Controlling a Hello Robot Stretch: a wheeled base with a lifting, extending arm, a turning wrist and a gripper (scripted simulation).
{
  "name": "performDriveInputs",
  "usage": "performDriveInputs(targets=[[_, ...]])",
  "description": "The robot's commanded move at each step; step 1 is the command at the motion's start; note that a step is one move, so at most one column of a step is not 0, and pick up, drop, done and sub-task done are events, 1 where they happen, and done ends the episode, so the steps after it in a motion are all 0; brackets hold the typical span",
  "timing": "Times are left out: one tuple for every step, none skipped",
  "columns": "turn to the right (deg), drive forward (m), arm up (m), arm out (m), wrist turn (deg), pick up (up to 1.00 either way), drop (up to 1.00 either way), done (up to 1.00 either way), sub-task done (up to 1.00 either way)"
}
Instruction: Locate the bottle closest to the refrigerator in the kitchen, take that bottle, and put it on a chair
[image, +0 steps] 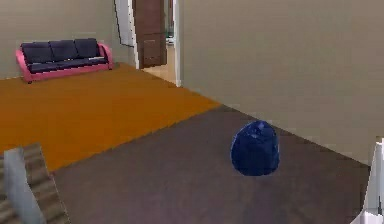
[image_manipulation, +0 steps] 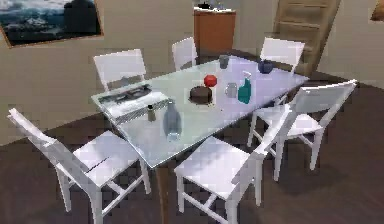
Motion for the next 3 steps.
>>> performDriveInputs(targets=[[45.0,0.00,0.00,0.00,0.0,0.00,0.00,0.00,0.00],[45.0,0.00,0.00,0.00,0.0,0.00,0.00,0.00,0.00],[9.0,0.00,0.00,0.00,0.0,0.00,0.00,0.00,0.00]])
